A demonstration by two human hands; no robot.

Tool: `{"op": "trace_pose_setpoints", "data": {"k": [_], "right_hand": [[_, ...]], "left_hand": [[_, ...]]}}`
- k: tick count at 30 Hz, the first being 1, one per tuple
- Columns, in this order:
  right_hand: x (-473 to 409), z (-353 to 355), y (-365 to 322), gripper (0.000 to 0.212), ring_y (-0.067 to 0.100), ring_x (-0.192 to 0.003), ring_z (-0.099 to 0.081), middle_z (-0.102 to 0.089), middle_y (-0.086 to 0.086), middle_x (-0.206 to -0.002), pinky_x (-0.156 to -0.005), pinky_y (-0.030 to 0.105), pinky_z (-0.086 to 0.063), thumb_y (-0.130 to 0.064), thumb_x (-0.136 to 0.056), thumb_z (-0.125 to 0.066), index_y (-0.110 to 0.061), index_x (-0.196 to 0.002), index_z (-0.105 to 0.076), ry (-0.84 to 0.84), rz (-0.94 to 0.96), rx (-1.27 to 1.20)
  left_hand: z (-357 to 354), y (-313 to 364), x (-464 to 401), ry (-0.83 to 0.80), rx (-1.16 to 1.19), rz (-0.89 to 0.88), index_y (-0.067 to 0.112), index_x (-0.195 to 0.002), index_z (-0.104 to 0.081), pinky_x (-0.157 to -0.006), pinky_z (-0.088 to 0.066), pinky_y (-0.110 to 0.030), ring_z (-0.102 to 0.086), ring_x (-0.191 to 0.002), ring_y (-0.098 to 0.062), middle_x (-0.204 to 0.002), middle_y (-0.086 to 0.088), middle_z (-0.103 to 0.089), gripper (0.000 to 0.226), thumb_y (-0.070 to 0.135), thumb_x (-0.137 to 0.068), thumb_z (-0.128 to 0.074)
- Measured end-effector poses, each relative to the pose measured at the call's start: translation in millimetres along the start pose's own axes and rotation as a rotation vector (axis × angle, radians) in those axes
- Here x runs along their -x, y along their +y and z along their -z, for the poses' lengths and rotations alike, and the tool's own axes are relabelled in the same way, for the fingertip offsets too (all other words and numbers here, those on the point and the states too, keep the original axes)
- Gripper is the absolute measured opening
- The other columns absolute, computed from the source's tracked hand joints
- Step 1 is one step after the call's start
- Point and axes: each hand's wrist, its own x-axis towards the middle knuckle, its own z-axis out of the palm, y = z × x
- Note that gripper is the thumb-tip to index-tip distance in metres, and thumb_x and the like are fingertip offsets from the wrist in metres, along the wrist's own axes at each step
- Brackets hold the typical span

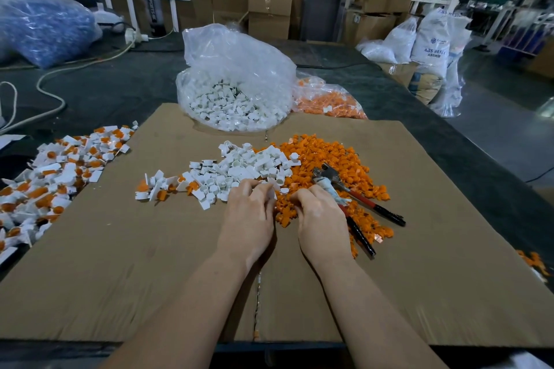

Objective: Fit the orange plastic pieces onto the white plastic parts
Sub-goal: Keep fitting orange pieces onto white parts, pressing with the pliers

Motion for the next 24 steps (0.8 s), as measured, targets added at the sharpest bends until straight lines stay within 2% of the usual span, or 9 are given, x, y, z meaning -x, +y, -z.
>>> {"op": "trace_pose_setpoints", "data": {"k": [6, 13, 19, 24], "right_hand": [[0.1, -0.9, 0.9, 0.014, 0.021, -0.085, -0.054, -0.059, 0.006, -0.089, -0.073, 0.028, -0.046, 0.005, -0.085, -0.056, -0.007, -0.088, -0.063, 0.004, 0.002, 0.001], [0.0, -1.1, 0.4, 0.014, 0.021, -0.086, -0.055, -0.060, 0.006, -0.090, -0.074, 0.030, -0.047, 0.004, -0.085, -0.058, -0.008, -0.090, -0.064, 0.009, 0.002, 0.001], [0.1, -1.0, 1.2, 0.015, 0.020, -0.088, -0.054, -0.059, 0.006, -0.092, -0.075, 0.027, -0.045, 0.003, -0.086, -0.056, -0.008, -0.092, -0.064, 0.000, 0.005, 0.008], [0.5, 0.3, 0.8, 0.014, 0.020, -0.089, -0.054, -0.059, 0.006, -0.094, -0.078, 0.030, -0.047, 0.002, -0.088, -0.055, -0.007, -0.094, -0.064, 0.002, -0.003, -0.001]], "left_hand": [[-1.1, -1.4, -0.5, -0.043, -0.004, 0.007, 0.023, -0.140, -0.040, -0.099, -0.022, -0.022, -0.034, -0.119, -0.021, -0.137, -0.002, -0.043, 0.044, 0.015, -0.097, -0.041], [-0.1, -0.4, -0.5, -0.001, -0.009, -0.026, 0.015, -0.130, -0.053, -0.093, -0.023, -0.020, -0.040, -0.111, -0.020, -0.124, -0.005, -0.052, 0.035, 0.019, -0.097, -0.043], [-0.8, -1.4, -1.6, 0.011, -0.030, -0.011, 0.016, -0.131, -0.051, -0.098, -0.016, -0.020, -0.029, -0.118, -0.016, -0.132, -0.005, -0.047, 0.036, 0.019, -0.096, -0.045], [-0.2, -1.3, -2.7, -0.023, 0.018, 0.049, 0.016, -0.130, -0.052, -0.091, -0.023, -0.017, -0.039, -0.114, -0.020, -0.124, -0.002, -0.051, 0.036, 0.024, -0.095, -0.047]]}}
